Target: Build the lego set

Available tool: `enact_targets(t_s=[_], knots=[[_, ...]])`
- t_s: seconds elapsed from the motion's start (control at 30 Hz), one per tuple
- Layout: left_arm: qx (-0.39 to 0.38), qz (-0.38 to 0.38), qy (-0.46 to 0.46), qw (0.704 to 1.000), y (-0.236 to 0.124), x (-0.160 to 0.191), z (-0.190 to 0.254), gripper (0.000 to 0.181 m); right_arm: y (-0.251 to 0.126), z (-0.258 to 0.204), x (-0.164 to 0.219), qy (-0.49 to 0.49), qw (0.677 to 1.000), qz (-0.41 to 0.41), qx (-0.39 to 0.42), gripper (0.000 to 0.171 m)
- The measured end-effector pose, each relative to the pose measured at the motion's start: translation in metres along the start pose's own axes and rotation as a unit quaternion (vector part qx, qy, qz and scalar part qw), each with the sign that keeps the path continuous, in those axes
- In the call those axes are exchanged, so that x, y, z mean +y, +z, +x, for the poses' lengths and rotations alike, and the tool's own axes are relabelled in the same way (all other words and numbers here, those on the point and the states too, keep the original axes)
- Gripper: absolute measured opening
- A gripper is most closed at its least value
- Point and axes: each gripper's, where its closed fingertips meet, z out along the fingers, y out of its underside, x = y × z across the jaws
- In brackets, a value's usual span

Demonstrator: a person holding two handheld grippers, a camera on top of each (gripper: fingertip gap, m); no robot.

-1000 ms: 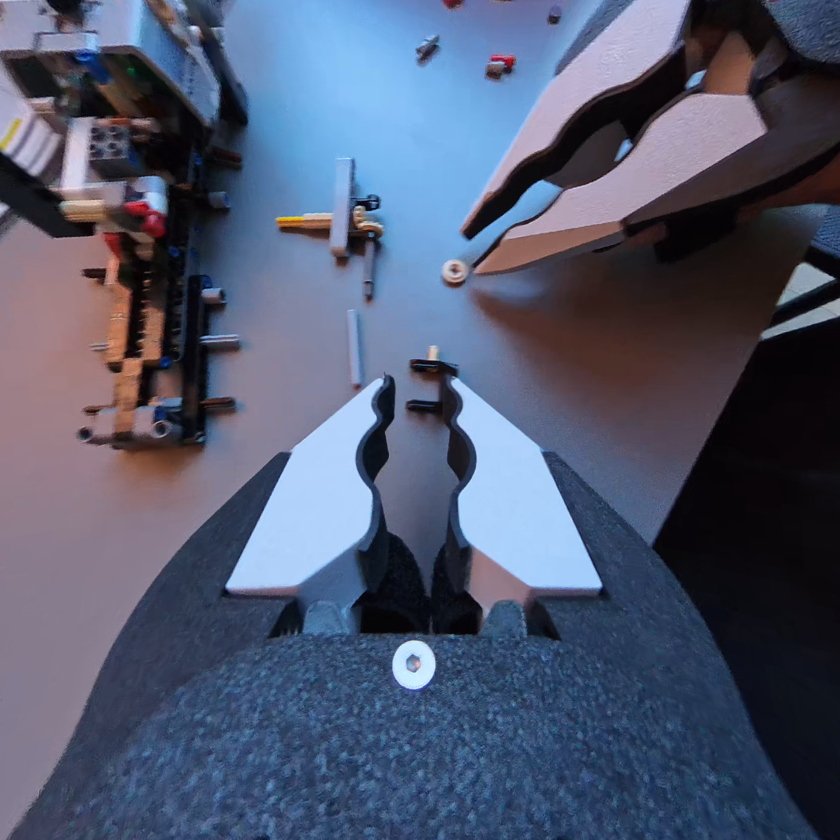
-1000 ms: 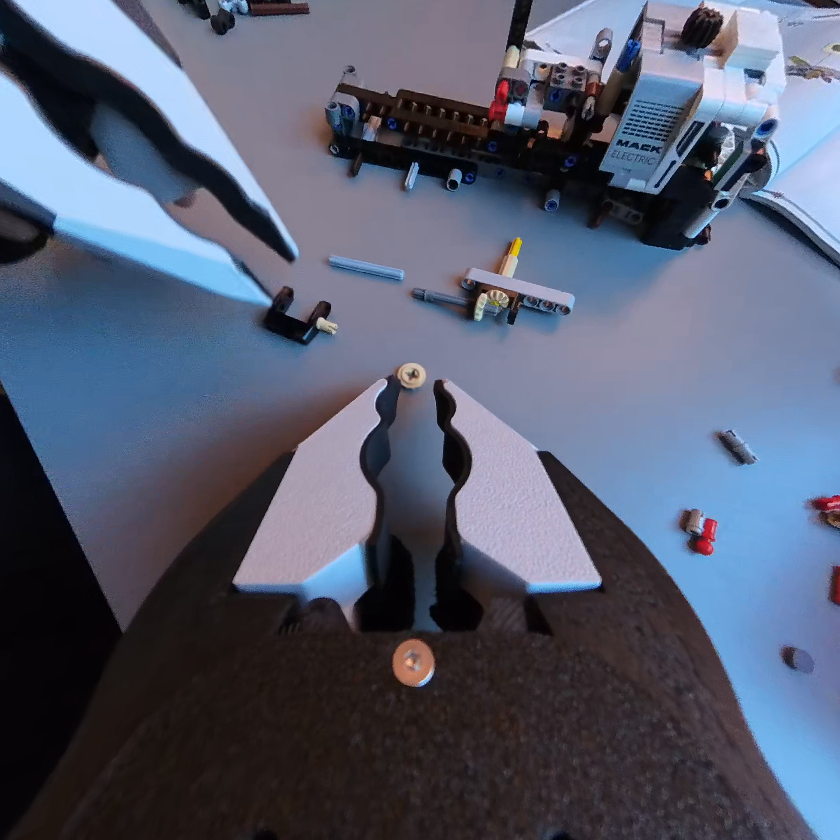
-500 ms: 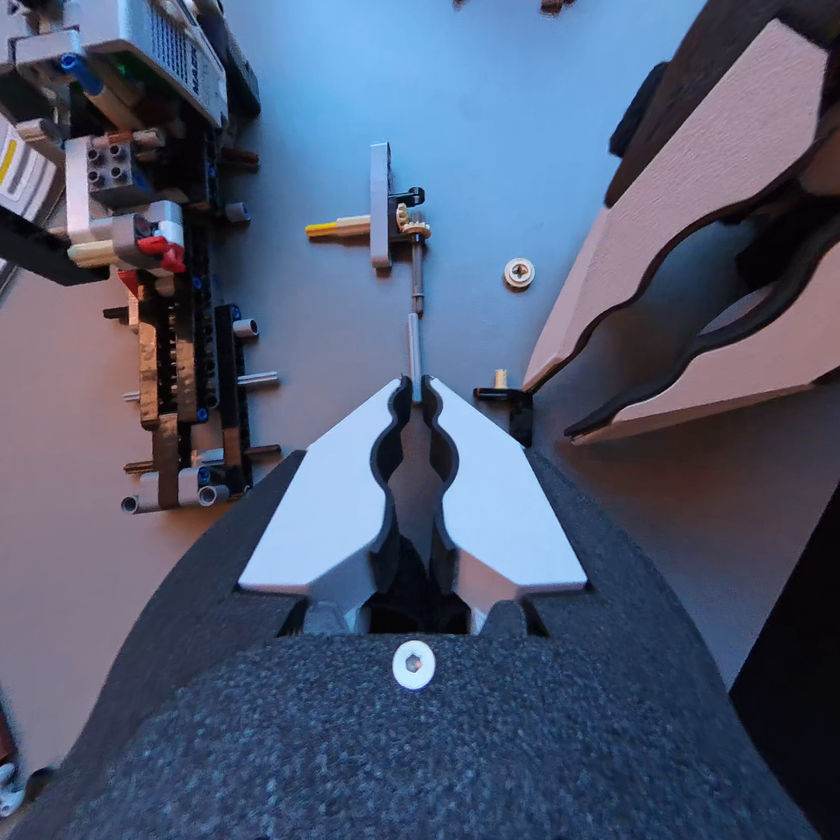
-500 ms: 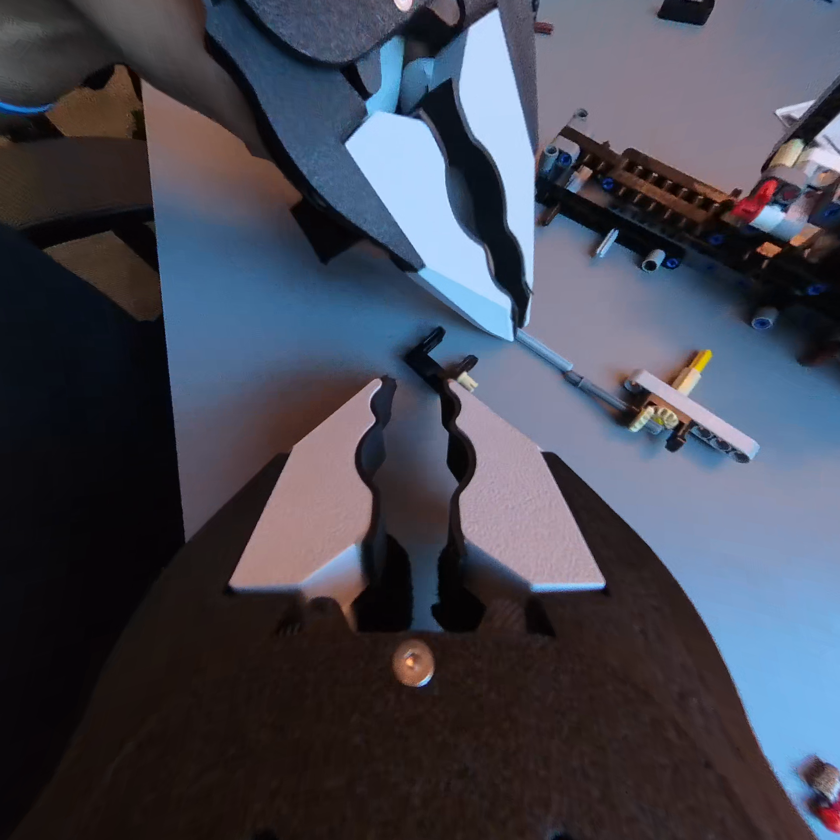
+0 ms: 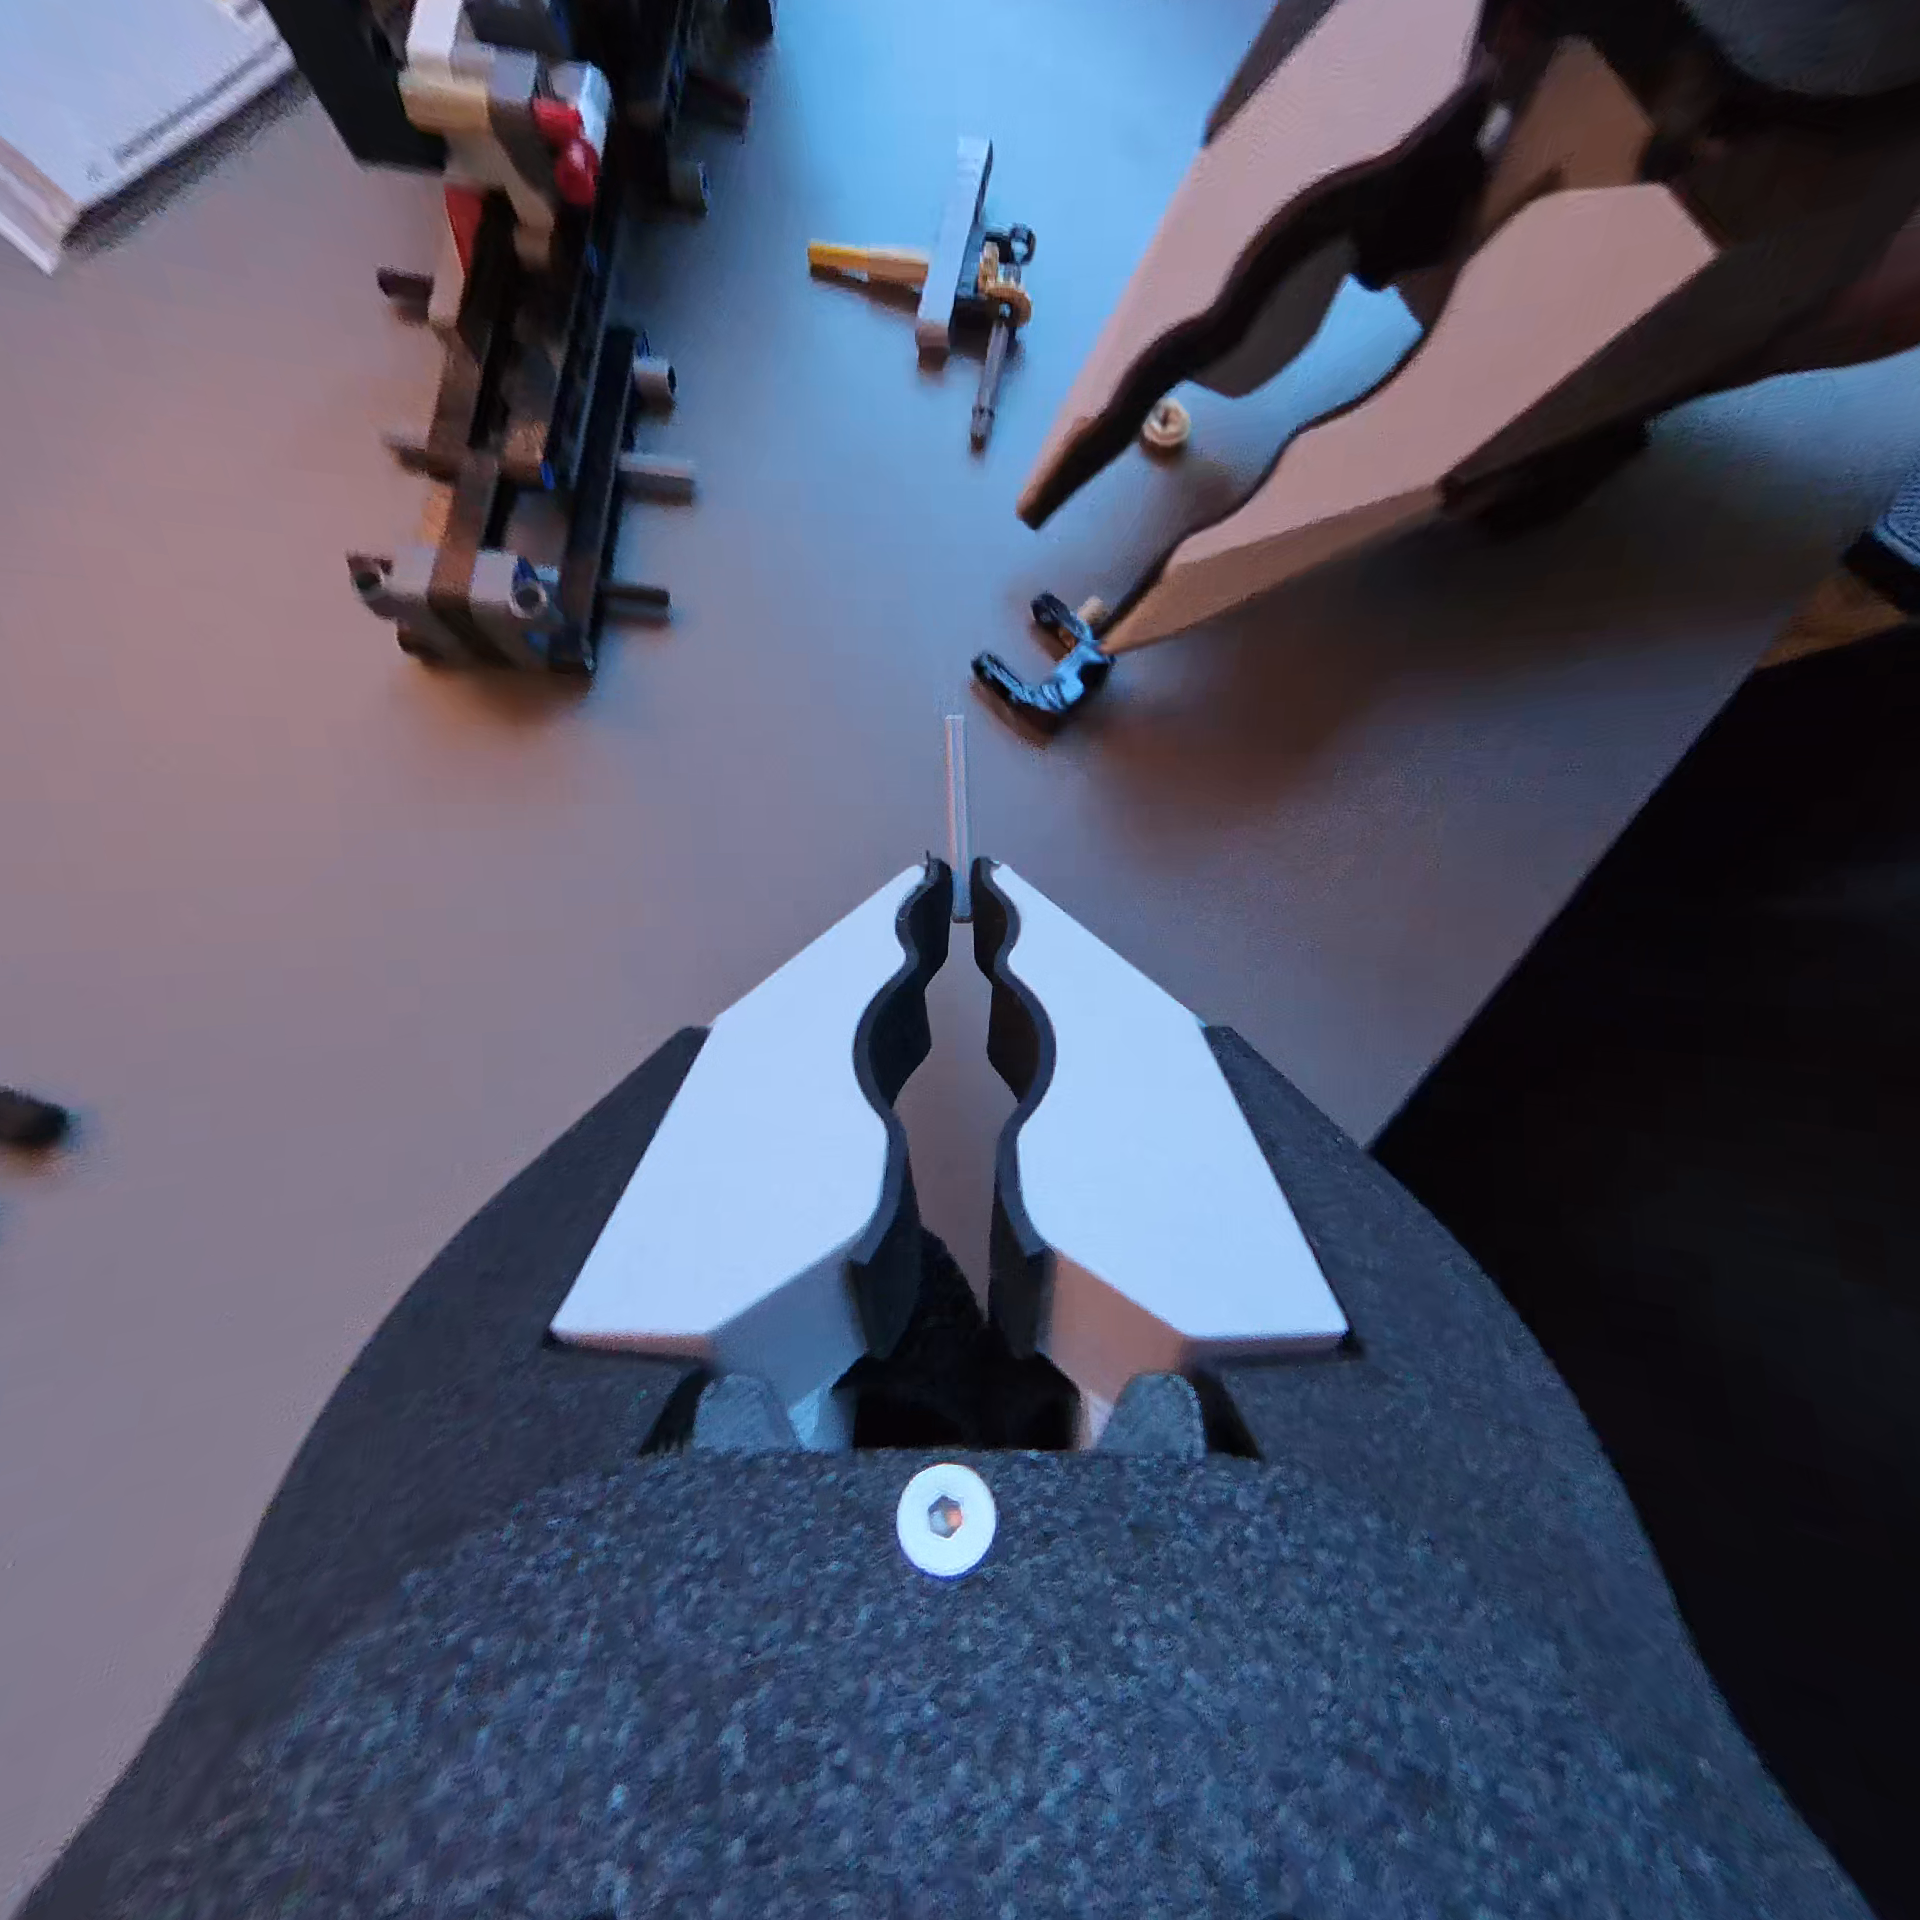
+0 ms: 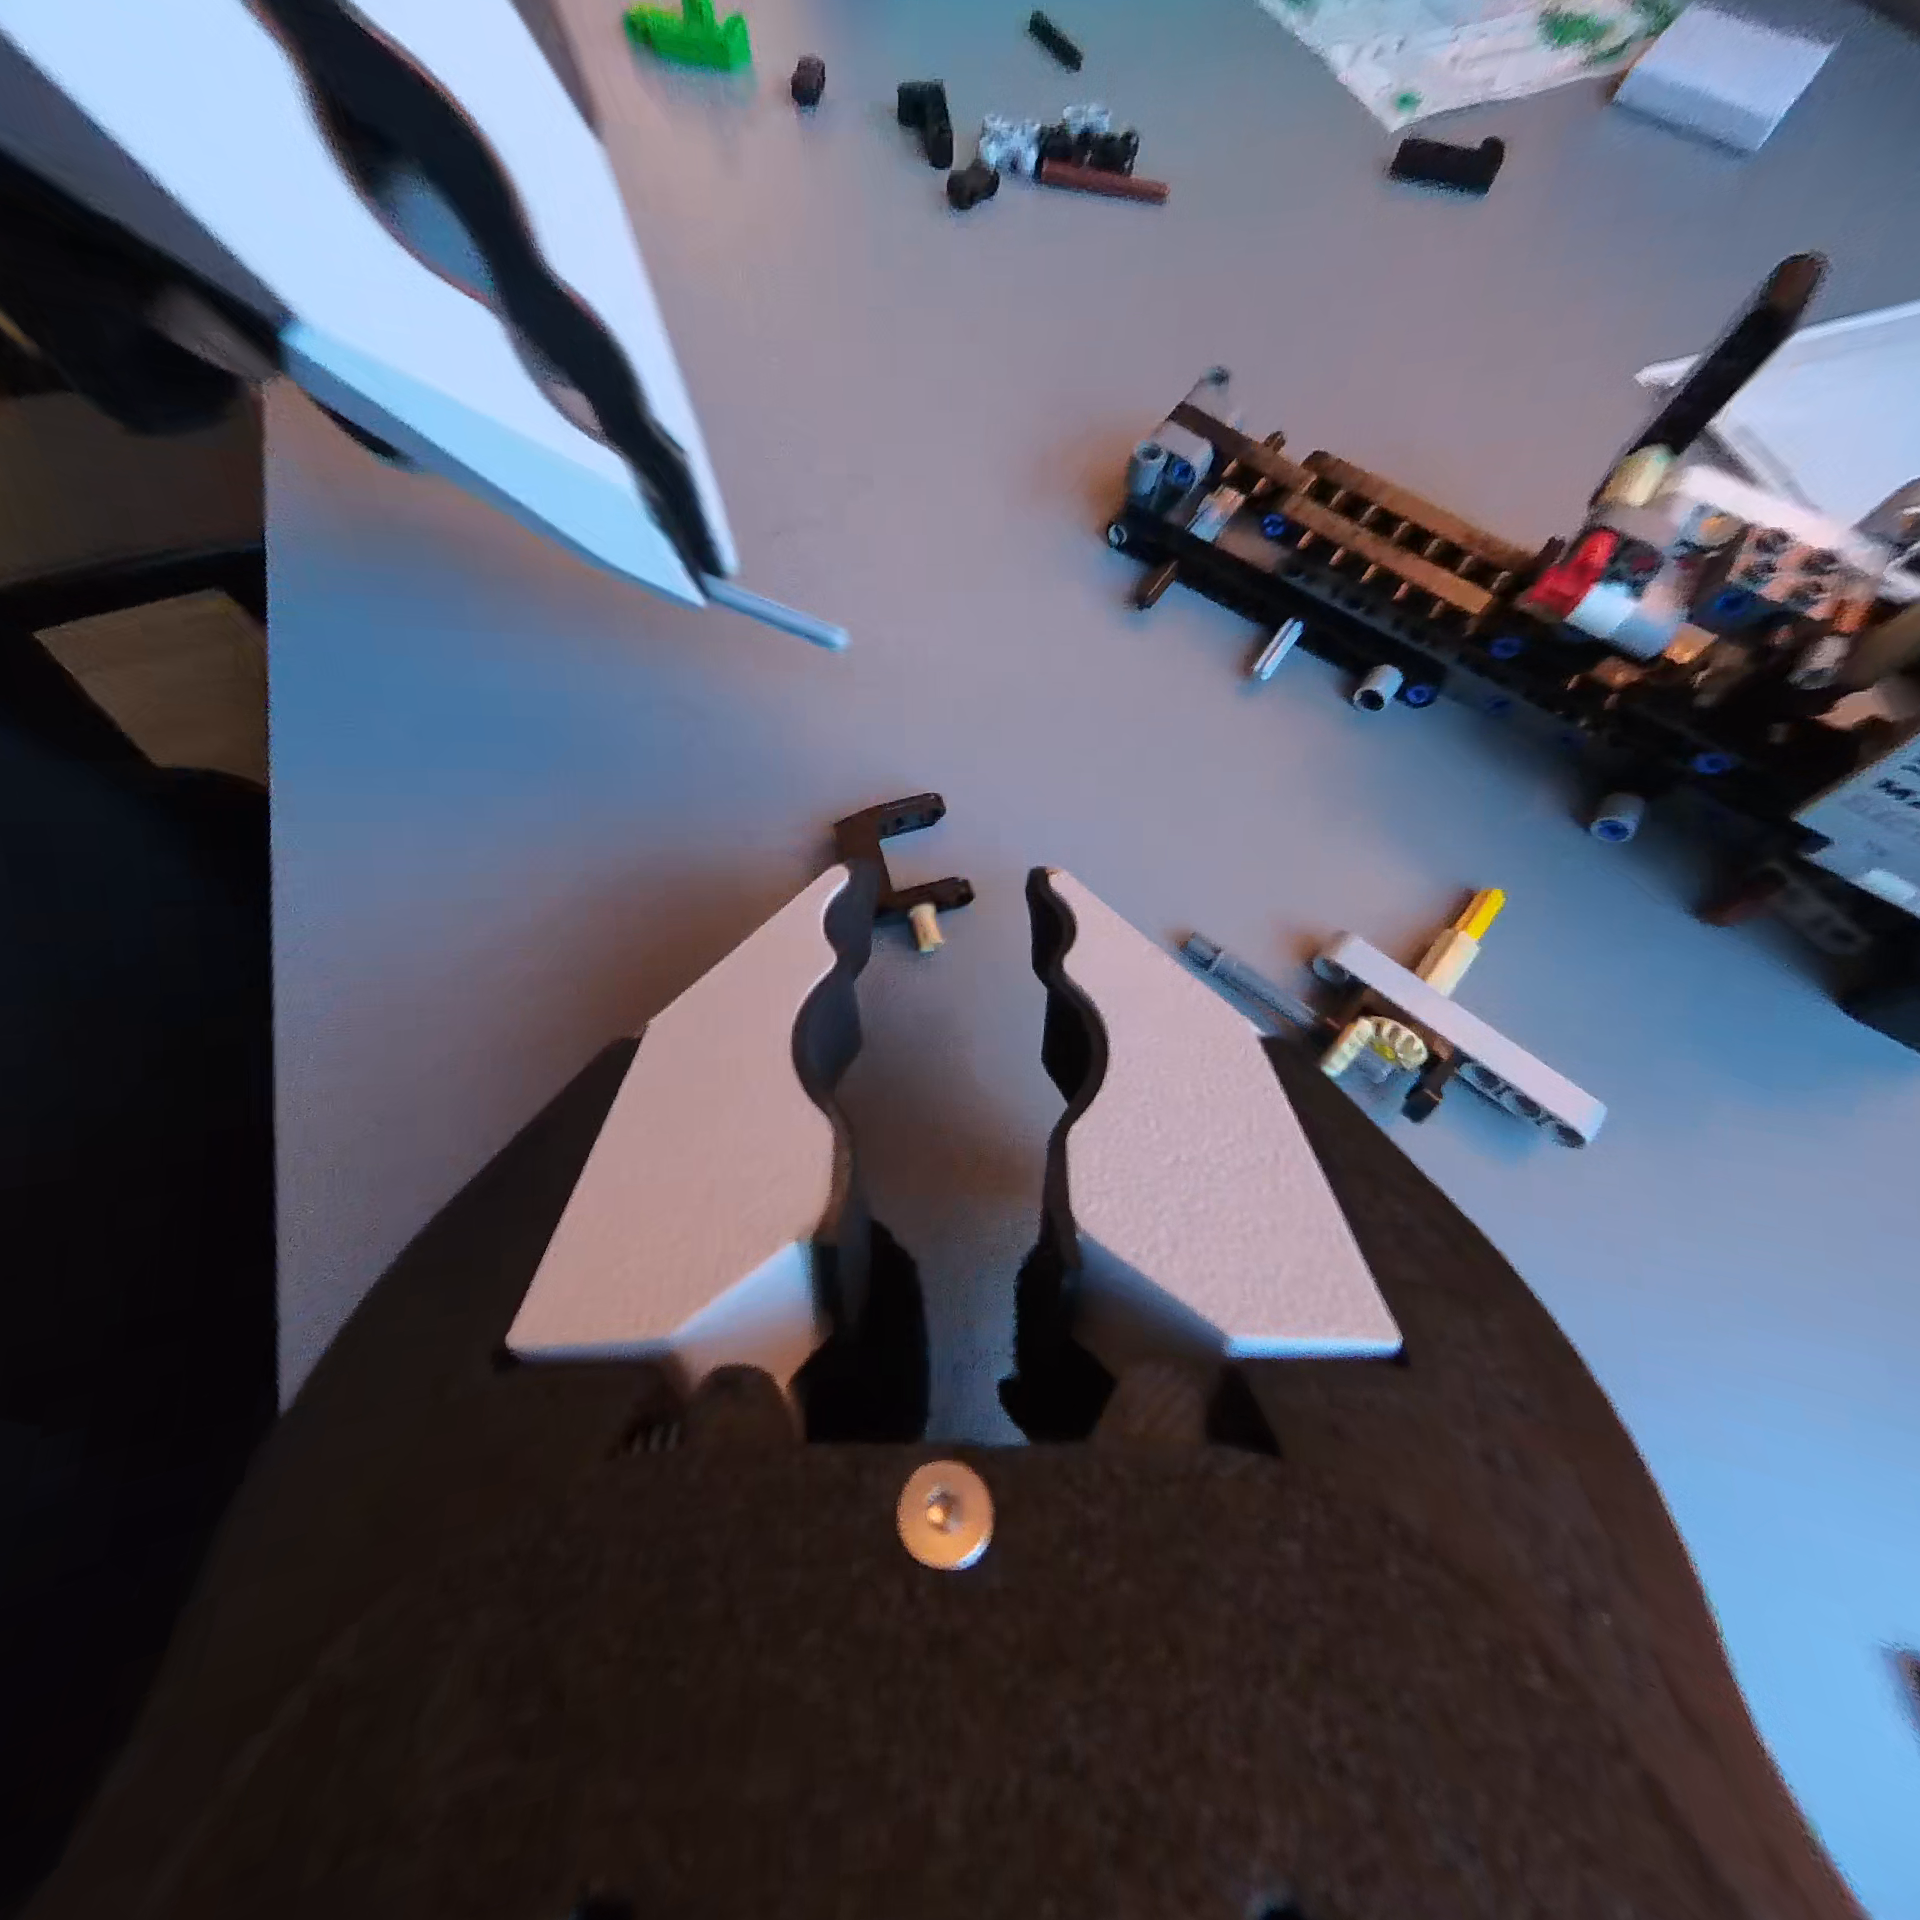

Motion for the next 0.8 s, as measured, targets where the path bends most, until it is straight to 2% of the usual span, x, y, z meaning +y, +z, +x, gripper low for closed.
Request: enact_targets(t_s=[0.07, 0.3, 0.57, 0.8], knots=[[0.003, -0.007, -0.014, 1.000, -0.006, 0.009, 0.008, 0.002, 0.006, -0.003, 0.000, -0.006, 1.000, -0.011, -0.013, 0.035], [-0.012, -0.037, -0.021, 0.999, -0.001, 0.023, 0.025, 0.002, 0.012, -0.023, 0.002, -0.017, 0.998, -0.041, -0.040, 0.033], [-0.021, -0.056, -0.031, 0.998, 0.009, 0.024, 0.025, 0.002, 0.001, -0.019, -0.001, -0.008, 0.999, -0.031, -0.012, 0.033], [-0.006, -0.058, -0.029, 0.998, 0.013, 0.020, 0.027, 0.002, 0.008, -0.029, 0.009, 0.004, 0.998, -0.056, -0.041, 0.033]])
